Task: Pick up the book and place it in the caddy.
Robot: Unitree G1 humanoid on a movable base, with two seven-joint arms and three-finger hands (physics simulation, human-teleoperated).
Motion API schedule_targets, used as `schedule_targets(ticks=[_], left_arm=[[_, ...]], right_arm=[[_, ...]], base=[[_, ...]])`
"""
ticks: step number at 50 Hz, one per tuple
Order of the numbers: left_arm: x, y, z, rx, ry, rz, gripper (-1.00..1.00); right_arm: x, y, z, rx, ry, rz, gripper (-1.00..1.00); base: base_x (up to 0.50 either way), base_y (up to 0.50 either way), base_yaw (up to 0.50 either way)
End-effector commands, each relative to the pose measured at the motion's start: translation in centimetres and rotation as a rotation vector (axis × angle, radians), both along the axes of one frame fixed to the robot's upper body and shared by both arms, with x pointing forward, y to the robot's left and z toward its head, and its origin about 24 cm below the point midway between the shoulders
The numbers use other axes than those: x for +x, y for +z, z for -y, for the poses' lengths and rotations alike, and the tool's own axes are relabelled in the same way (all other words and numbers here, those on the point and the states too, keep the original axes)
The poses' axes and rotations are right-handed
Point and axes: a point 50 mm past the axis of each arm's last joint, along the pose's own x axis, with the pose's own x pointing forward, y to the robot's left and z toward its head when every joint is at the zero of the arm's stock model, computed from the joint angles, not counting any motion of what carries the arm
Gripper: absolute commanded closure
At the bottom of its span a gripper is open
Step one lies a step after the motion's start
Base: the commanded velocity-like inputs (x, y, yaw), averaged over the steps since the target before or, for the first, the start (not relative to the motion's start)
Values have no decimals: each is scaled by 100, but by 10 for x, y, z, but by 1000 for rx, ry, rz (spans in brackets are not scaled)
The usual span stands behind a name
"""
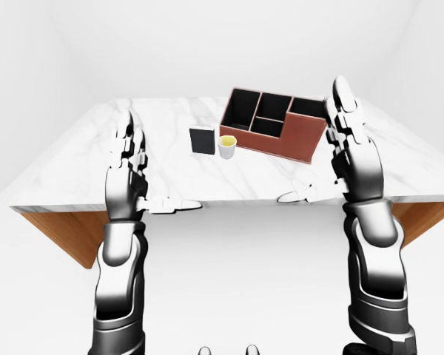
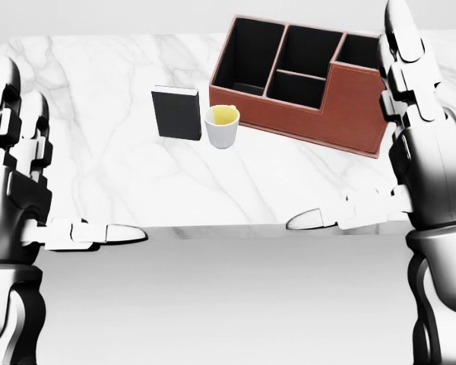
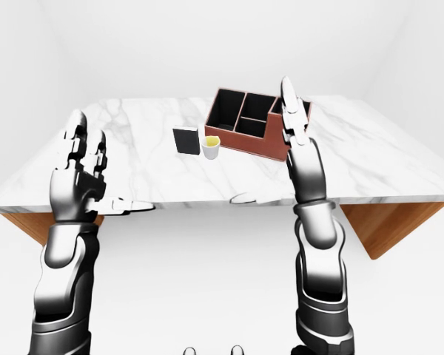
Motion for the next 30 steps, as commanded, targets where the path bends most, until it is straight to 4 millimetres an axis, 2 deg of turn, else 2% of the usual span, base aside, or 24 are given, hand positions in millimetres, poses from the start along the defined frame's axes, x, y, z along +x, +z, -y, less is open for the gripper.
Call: schedule_targets(ticks=[1,8,18,30], left_arm=[[-5,11,0,4,-1,52,-100],[-4,8,0,4,0,40,-100],[2,-6,1,2,-1,-26,-100],[-1,-5,3,7,-5,-19,-100]], right_arm=[[-12,31,-2,-54,3,141,-100],[-14,30,-3,-63,0,142,-100],[-14,35,-5,-51,15,166,-100],[-15,36,-6,-55,20,169,-100]], base=[[0,0,0],[0,14,0],[0,50,0],[0,50,0]])
